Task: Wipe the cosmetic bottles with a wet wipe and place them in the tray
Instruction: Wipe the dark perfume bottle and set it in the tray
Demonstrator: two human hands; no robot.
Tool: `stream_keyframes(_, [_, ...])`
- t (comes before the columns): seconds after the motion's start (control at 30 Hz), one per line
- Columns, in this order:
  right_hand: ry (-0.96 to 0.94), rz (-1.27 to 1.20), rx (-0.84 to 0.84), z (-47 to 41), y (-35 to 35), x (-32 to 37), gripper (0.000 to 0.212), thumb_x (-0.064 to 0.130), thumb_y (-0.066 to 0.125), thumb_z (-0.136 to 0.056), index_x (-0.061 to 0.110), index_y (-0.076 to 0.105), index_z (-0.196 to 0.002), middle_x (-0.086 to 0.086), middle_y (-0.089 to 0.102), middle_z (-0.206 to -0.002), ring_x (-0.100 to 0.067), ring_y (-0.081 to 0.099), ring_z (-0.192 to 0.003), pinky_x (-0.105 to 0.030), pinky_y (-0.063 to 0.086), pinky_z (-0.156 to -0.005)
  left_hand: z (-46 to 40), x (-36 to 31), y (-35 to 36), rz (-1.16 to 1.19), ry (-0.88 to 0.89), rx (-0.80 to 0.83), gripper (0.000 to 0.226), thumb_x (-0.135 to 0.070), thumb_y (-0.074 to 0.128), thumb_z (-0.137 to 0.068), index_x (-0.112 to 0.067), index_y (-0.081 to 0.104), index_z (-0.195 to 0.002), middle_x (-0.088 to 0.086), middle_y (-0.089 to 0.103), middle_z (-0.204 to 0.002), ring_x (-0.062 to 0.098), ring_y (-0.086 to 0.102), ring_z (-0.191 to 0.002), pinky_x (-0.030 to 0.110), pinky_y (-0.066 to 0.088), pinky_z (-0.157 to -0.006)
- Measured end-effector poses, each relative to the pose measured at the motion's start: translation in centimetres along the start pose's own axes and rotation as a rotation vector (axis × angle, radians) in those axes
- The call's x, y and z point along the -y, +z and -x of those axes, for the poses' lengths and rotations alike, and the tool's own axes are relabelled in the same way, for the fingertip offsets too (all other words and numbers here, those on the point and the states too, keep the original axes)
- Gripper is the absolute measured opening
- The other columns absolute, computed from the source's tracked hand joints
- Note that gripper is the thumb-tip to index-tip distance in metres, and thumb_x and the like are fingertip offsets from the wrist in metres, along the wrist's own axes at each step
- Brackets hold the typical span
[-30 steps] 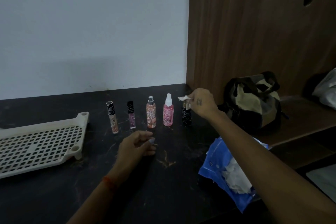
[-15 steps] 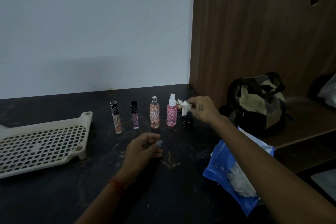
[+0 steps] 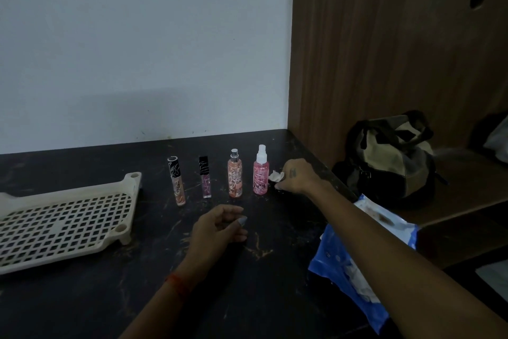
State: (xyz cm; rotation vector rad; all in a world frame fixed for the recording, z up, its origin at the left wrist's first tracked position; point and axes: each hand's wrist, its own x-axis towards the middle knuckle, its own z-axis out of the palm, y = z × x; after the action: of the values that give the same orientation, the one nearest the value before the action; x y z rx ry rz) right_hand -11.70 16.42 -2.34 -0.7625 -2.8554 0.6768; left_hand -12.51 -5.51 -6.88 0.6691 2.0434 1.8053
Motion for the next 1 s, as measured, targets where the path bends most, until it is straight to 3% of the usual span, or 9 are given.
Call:
stream_keyframes(0.17, [0.053,-0.098,-0.038,0.1,-0.2,-1.3,0.021,0.023,0.074,-0.074,0.004,0.067,-0.078,-0.009,0.061,-0.076,-0.021,0.059,-0.074,-0.022,0.036,-0.047,-0.2,0.3,-0.1,0.045,-0.011,-0.003,0.016,-0.005,0.064,-0.083,-0.010,0.062,-0.098,0.014,0.067,-0.094,0.021,0.069,-0.074,0.028,0.058,-0.066])
stream_keyframes(0.23, [0.098,-0.198,-0.113,0.8,-1.0,-2.0,0.025,0.024,0.074,-0.073,0.000,0.070,-0.080,-0.013,0.065,-0.078,-0.022,0.060,-0.075,-0.027,0.042,-0.054,-0.1,0.2,-0.1,0.064,-0.009,0.005,0.016,-0.005,0.064,-0.083,-0.009,0.062,-0.098,0.016,0.067,-0.095,0.021,0.068,-0.074,0.028,0.058,-0.066])
stream_keyframes(0.33, [0.169,-0.592,-0.175,2.9,-2.2,-2.1,0.022,0.021,0.073,-0.075,0.000,0.069,-0.080,-0.015,0.069,-0.085,-0.021,0.063,-0.073,-0.032,0.051,-0.067,0.0,0.0,-0.2,0.133,-0.018,0.028,0.016,-0.006,0.062,-0.084,-0.008,0.062,-0.100,0.017,0.066,-0.097,0.017,0.069,-0.073,0.024,0.057,-0.064])
stream_keyframes(0.43, [0.144,-1.121,0.026,6.3,-2.1,-0.8,0.018,0.016,0.071,-0.078,0.000,0.067,-0.087,-0.012,0.069,-0.092,-0.015,0.064,-0.075,-0.021,0.054,-0.060,0.0,-0.4,-0.7,0.255,-0.047,0.085,0.029,-0.010,0.063,-0.082,-0.011,0.061,-0.111,0.009,0.066,-0.106,0.017,0.069,-0.086,0.022,0.056,-0.067])
stream_keyframes(0.5, [0.113,-1.270,0.145,8.6,-0.9,0.5,0.011,0.014,0.069,-0.079,0.004,0.068,-0.083,-0.006,0.070,-0.082,-0.012,0.063,-0.074,-0.017,0.053,-0.055,-0.1,-0.5,-1.1,0.360,-0.073,0.129,0.041,-0.017,0.065,-0.076,-0.015,0.059,-0.117,0.002,0.066,-0.113,0.019,0.067,-0.097,0.024,0.055,-0.071])
stream_keyframes(0.63, [0.092,-1.302,0.240,11.3,2.2,2.8,0.005,0.013,0.067,-0.081,0.009,0.069,-0.079,0.000,0.070,-0.072,-0.008,0.063,-0.068,-0.017,0.053,-0.058,-0.3,-0.5,-1.8,0.511,-0.096,0.187,0.039,-0.024,0.061,-0.079,-0.015,0.061,-0.117,0.006,0.068,-0.114,0.023,0.066,-0.103,0.030,0.056,-0.075])
stream_keyframes(0.83, [0.088,-1.257,0.235,12.3,4.7,4.2,0.017,0.018,0.069,-0.081,0.002,0.071,-0.087,-0.005,0.072,-0.082,-0.010,0.067,-0.073,-0.018,0.053,-0.063,-0.2,-0.5,-2.7,0.484,-0.083,0.184,0.021,-0.024,0.063,-0.077,-0.015,0.072,-0.094,0.013,0.071,-0.105,0.024,0.068,-0.095,0.031,0.056,-0.071])
stream_keyframes(0.93, [0.068,-1.081,0.059,12.3,4.6,4.7,0.027,0.042,0.067,-0.079,0.015,0.074,-0.083,0.000,0.074,-0.080,-0.010,0.069,-0.073,-0.018,0.051,-0.059,-0.4,-0.6,-3.2,0.481,-0.100,0.163,0.028,-0.022,0.063,-0.075,-0.012,0.068,-0.101,0.013,0.070,-0.106,0.025,0.068,-0.095,0.033,0.057,-0.070])
stream_keyframes(1.0, [0.101,-0.997,-0.244,11.6,4.4,5.0,0.027,0.048,0.063,-0.080,0.024,0.073,-0.075,0.002,0.072,-0.075,-0.008,0.066,-0.069,-0.019,0.049,-0.057,-0.5,-0.6,-3.5,0.461,-0.100,0.167,0.030,-0.022,0.063,-0.075,-0.011,0.067,-0.103,0.015,0.070,-0.105,0.025,0.068,-0.095,0.034,0.057,-0.070])
